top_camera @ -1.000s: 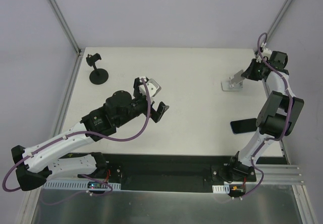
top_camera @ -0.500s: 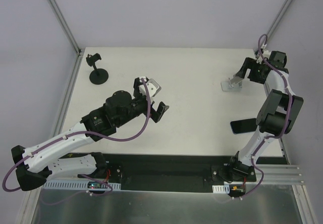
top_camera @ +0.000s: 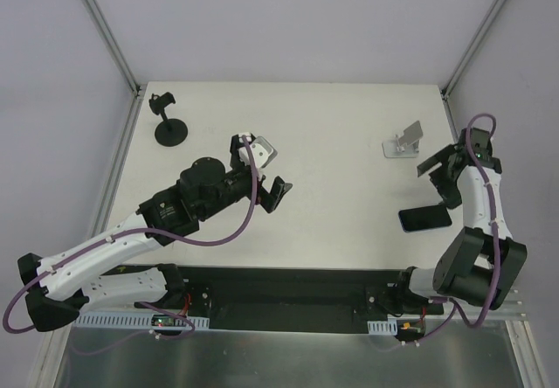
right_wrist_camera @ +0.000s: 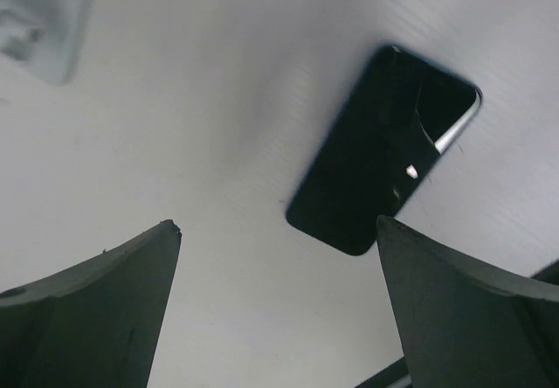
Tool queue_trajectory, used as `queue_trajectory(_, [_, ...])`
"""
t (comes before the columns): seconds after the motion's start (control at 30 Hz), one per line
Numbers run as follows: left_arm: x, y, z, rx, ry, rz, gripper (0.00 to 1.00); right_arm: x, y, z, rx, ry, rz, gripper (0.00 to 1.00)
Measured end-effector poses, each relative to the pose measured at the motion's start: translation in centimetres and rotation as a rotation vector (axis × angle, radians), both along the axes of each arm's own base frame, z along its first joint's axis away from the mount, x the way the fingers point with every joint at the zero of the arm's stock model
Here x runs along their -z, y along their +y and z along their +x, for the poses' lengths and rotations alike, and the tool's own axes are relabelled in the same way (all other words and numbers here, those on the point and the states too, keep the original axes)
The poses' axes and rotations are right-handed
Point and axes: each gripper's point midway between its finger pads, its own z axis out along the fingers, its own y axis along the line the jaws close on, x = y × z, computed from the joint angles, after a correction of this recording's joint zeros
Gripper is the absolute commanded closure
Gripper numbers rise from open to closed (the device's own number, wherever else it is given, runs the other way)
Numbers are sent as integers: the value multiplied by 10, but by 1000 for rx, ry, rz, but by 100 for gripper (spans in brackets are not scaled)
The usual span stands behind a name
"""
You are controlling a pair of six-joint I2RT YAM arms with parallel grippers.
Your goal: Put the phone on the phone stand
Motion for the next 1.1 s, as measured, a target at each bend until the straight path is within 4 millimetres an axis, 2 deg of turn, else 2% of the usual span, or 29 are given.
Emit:
queue_trajectory(0.07, [-1, 0, -1, 1, -1, -5, 1, 34, 3, -31, 113, 116, 41, 4])
queue_trajectory(0.13, [-3, 1, -1, 4, -2, -9, 1, 56, 3, -51, 202, 202, 74, 4])
queue_trajectory(0.27, [-3, -1, -5, 18, -1, -11, 1, 80, 2, -70, 360, 270, 132, 4])
queue_trajectory(0.63, [-4, -1, -5, 21, -4, -15, 1, 115, -5, -74, 516, 356, 173, 1])
queue_trajectory(0.77, [-4, -1, -5, 21, -5, -14, 1, 127, -5, -74, 532, 392, 184, 9])
queue_trajectory(0.9, [-4, -1, -5, 21, -6, -13, 1, 128, -6, -72, 542, 386, 184, 21])
queue_trajectory(1.03, [-4, -1, -5, 21, -6, -12, 1, 129, -7, -67, 547, 368, 186, 23])
queue_trajectory(1.1, [-4, -1, -5, 21, -5, -12, 1, 130, -7, -67, 547, 370, 187, 32])
